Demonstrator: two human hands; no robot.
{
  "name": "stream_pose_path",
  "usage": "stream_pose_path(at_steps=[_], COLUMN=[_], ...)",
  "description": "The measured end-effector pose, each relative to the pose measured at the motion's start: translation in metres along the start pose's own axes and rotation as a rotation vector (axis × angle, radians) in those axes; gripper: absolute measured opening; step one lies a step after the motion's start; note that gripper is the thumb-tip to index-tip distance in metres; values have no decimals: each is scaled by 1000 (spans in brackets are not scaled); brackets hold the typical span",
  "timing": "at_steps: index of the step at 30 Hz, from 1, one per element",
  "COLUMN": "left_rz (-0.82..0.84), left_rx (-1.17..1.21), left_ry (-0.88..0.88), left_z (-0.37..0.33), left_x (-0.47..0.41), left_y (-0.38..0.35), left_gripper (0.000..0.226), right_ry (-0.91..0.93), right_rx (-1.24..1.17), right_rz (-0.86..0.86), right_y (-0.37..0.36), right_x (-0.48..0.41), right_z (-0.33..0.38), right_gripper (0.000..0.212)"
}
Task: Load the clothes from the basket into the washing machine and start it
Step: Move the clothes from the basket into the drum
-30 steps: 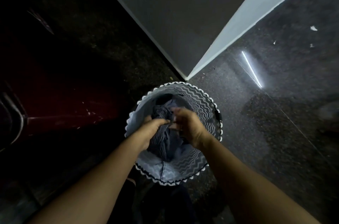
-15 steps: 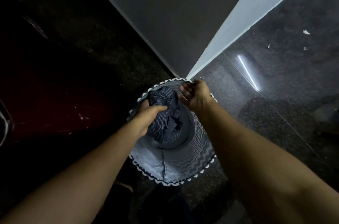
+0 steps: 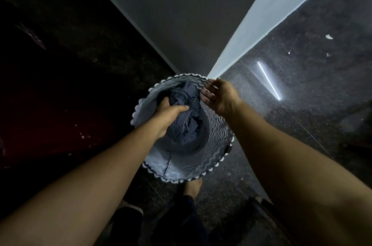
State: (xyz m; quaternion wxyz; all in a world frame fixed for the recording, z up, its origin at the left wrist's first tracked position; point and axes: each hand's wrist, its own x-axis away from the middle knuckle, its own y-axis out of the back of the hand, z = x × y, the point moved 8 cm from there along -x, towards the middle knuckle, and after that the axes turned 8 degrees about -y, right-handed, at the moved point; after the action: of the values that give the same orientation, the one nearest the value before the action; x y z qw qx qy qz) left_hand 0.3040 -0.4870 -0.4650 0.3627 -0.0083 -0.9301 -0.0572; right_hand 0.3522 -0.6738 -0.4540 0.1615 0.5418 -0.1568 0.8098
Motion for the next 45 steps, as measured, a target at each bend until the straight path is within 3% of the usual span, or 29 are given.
stream_pose_path(at_steps=[5, 9, 14, 20, 26, 30, 32, 34, 36, 39, 41, 45], left_rz=[7, -6, 6, 40, 31, 94, 161, 204, 185, 19, -61, -54], left_rx=[-15, -29, 27, 56, 83, 176, 173, 118, 78, -101, -174, -285], left_ry=[12, 27, 3, -89, -164, -141, -145, -199, -297, -449, -510, -592], left_z=[4, -1, -36, -115, -200, -243, -261, -277, -294, -320, -336, -359], left_x=[11, 26, 74, 166, 251, 295, 315, 331, 345, 358, 370, 387], left_y=[8, 16, 23, 40, 52, 42, 37, 42, 59, 91, 102, 105], left_gripper=[50, 60, 58, 53, 42, 48, 46, 42, 35, 30, 51, 96], right_ry=[2, 22, 84, 380, 856, 1009, 1017, 1017, 950, 840, 804, 789], right_rx=[91, 169, 373, 713, 904, 1115, 1072, 845, 588, 398, 352, 277], right_rz=[27, 47, 85, 238, 280, 353, 377, 377, 368, 472, 576, 756], right_y=[-1, -3, -6, -12, -17, -44, -55, -54, -45, -48, -57, -81], right_x=[12, 30, 85, 199, 318, 382, 400, 419, 438, 468, 502, 575], right_z=[-10, -14, -22, -9, 23, 32, 44, 68, 93, 119, 134, 160], right_gripper=[29, 26, 43, 16, 78, 96, 67, 29, 11, 12, 14, 22])
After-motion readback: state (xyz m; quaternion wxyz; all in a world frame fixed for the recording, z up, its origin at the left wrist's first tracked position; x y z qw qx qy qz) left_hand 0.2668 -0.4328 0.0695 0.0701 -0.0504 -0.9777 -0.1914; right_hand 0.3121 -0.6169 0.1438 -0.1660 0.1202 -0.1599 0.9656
